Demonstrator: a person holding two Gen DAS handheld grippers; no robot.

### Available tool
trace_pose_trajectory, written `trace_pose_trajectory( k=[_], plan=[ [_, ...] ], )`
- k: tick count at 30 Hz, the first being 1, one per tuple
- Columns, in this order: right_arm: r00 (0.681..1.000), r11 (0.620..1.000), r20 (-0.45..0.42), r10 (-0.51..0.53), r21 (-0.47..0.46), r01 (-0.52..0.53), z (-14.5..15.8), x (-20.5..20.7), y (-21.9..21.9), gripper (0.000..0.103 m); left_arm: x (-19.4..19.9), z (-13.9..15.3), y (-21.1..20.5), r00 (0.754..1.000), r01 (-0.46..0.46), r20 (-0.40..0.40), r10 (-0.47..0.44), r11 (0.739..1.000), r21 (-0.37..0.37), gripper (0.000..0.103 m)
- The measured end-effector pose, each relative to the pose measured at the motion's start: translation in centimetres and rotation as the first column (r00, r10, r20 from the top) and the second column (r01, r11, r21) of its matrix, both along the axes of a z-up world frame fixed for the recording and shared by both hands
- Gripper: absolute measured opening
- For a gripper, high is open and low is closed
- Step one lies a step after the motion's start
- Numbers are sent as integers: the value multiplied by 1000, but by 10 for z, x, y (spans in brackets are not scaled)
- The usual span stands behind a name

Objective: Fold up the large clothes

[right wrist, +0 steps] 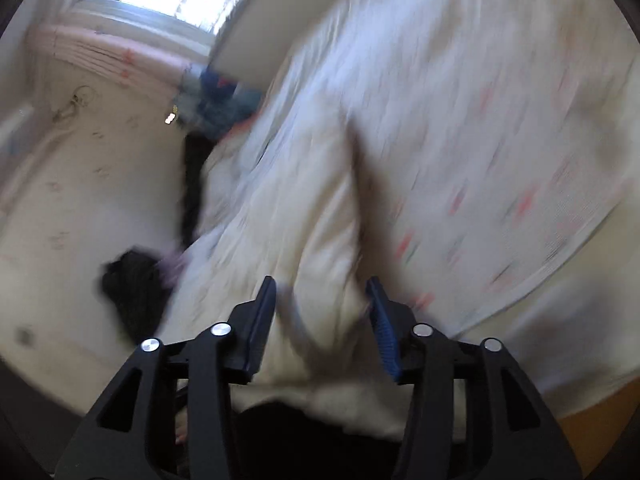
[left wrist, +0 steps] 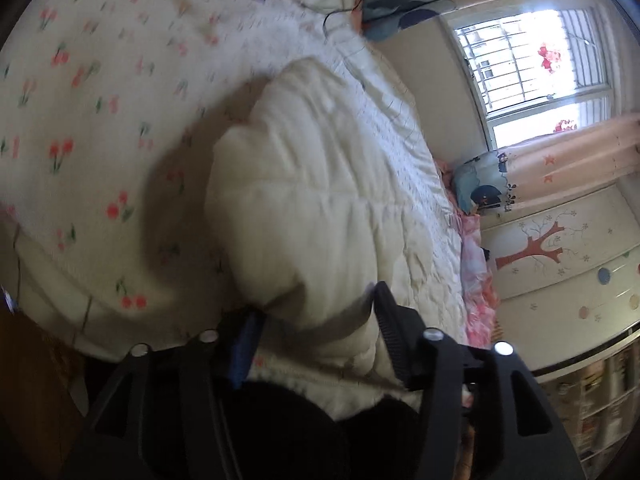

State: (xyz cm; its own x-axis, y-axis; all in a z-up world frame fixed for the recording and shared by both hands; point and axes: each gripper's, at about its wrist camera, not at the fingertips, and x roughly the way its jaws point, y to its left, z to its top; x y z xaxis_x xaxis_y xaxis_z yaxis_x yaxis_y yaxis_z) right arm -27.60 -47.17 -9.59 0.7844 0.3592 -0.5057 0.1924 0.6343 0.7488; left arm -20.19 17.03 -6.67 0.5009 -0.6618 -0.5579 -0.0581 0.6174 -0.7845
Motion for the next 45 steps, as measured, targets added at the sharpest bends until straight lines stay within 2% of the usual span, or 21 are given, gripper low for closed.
trace_pose_trajectory(
  k=[1, 2, 5, 7, 10, 12, 14, 15, 16, 19, 23, 25, 26, 27, 28, 32, 36, 38, 40, 42, 45],
  plan=[
    [998, 994, 21, -54, -89, 56, 18, 0, 0, 59, 6, -1, -2, 1000, -7, -6, 7, 1000, 3, 69],
    [997, 988, 45, -57, -138, 63, 31, 3, 4, 60, 12, -3, -4, 1000, -14, -11, 14, 1000, 8, 70],
    [994, 954, 77, 78, -296, -52, 70, 45, 47, 66, 31, -13, -12, 999, -39, -34, 39, 999, 6, 77],
    [977, 888, 27, 214, -422, -183, 83, 92, 95, 68, 45, -20, -19, 998, -46, -51, 47, 999, 10, 77],
    [933, 774, -70, 353, -538, -333, 72, 168, 162, 68, 53, -16, -22, 997, -76, -30, 77, 996, 40, 77],
    [920, 736, -139, 366, -562, -377, 47, 210, 191, 71, 56, -16, -24, 996, -78, -35, 80, 996, 51, 77],
    [882, 687, -309, 355, -554, -470, -8, 254, 212, 77, 57, -17, -23, 996, -77, -34, 79, 996, 42, 77],
    [870, 676, -336, 362, -547, -493, -22, 257, 226, 77, 58, -17, -24, 997, -68, -26, 68, 997, 28, 77],
    [865, 658, -348, 362, -562, -502, -26, 258, 229, 77, 57, -17, -24, 998, -61, -23, 61, 998, 30, 77],
    [888, 693, -293, 353, -557, -459, 1, 252, 221, 77, 57, -18, -23, 998, -56, -25, 57, 998, 32, 77],
    [904, 666, -268, 333, -612, -427, 20, 277, 225, 77, 59, -21, -24, 997, -69, -31, 69, 998, 10, 77],
    [888, 628, -347, 301, -628, -459, 0, 311, 234, 78, 58, -22, -24, 997, -71, -30, 72, 997, 12, 77],
    [873, 612, -394, 288, -625, -484, -13, 323, 238, 85, 58, -22, -24, 997, -70, -31, 71, 997, 12, 77],
    [825, 614, -481, 296, -566, -551, -45, 339, 239, 87, 59, -23, -25, 997, -67, -30, 67, 998, 9, 77],
    [825, 631, -481, 297, -549, -548, -48, 345, 238, 87, 59, -23, -25, 998, -60, -29, 61, 998, 11, 77],
    [858, 651, -394, 329, -564, -508, -6, 320, 229, 84, 60, -24, -25, 998, -54, -36, 54, 998, 18, 77],
    [869, 614, -269, 416, -622, -486, 45, 230, 231, 85, 59, -23, -25, 997, -63, -36, 63, 998, 12, 77],
    [854, 583, -297, 428, -631, -512, 38, 198, 237, 85, 59, -23, -25, 997, -65, -37, 66, 998, 21, 77],
    [802, 493, -394, 449, -639, -591, -3, 189, 249, 89, 59, -21, -27, 997, -63, -40, 64, 997, 37, 78],
    [807, 512, -363, 466, -633, -580, -5, 184, 244, 89, 58, -20, -29, 997, -56, -44, 58, 997, 54, 78],
    [831, 565, -327, 449, -617, -548, 22, 174, 239, 89, 58, -22, -26, 997, -61, -45, 63, 997, 48, 78]
  ],
)
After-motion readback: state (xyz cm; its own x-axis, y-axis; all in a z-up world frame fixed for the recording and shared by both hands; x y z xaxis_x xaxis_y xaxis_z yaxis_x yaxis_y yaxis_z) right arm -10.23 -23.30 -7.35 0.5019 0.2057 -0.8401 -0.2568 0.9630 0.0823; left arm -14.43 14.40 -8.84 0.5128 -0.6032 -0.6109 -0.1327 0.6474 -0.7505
